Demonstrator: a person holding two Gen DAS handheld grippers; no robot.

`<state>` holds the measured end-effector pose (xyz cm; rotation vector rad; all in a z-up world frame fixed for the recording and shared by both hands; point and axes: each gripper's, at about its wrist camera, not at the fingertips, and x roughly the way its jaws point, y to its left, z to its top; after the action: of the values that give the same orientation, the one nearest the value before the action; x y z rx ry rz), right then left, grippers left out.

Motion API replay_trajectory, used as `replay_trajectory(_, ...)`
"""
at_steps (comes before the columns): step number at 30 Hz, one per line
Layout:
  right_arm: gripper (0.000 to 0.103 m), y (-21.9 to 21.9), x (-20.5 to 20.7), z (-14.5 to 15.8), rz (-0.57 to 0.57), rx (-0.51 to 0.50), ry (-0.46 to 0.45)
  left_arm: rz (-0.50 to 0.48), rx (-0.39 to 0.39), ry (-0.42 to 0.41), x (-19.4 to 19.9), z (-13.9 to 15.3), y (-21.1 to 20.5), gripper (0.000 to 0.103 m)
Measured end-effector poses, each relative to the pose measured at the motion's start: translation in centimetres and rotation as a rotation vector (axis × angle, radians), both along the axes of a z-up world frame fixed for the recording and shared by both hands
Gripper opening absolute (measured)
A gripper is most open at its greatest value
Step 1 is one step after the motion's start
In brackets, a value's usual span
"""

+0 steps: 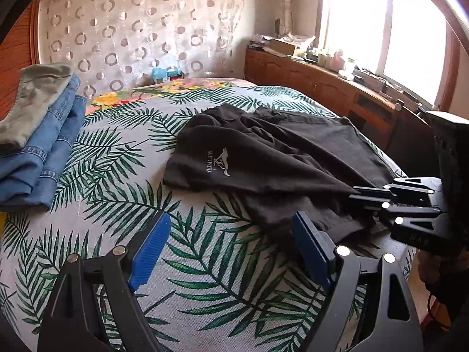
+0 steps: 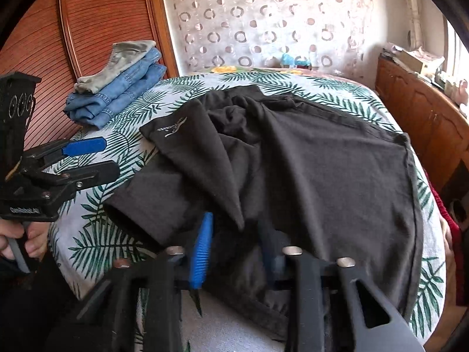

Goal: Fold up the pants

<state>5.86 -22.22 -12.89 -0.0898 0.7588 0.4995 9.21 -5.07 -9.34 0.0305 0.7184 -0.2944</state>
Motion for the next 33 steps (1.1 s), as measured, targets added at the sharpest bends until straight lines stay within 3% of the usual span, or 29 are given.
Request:
replay_trajectory(1,0.007,0.0,-0.1,0.1,0.005,-0.003,-0.010,-0.004,-0.010,0.002,0.0,0.0,0.1,0.085)
replay_trajectory(4,0.002,0.3,-0.4,0.9,0.006,-0.003,-0.058,-0.006,-0.013,-0.008,-0.1,0.2,0.0,0.086)
replay_trajectory(13,0.001,-2.1,-2.8,3.7,-0.053,0.016,-0.190,-0.037,-0.025,-0.001,-0.1,1.0,-1.0,0.085)
replay_trajectory(19,0.001,-4.4,-4.7,4.6,-0.103,0.027,-0.231,-0.059,-0.025,-0.018,-0.1,1.7,-2.2,0.086)
replay_trajectory(28,0.002,-3.3,-5.2,2.4,-0.061,0.036,-0.160,-0.050,0.016,0.008,0.3,0.5,-2.6,0.086)
replay_trajectory(31,0.019,-2.4,-4.8,1.3,-0.048,0.007,-0.121,-0.040,0.043,0.022,0.2,-0.1,-2.5,0.085)
replay_trajectory(33,0.022,-1.8,-4.3,0.5,-0.032,-0.001,-0.093,-0.033,0.058,0.033,0.2,-0.4,-2.5,0.086)
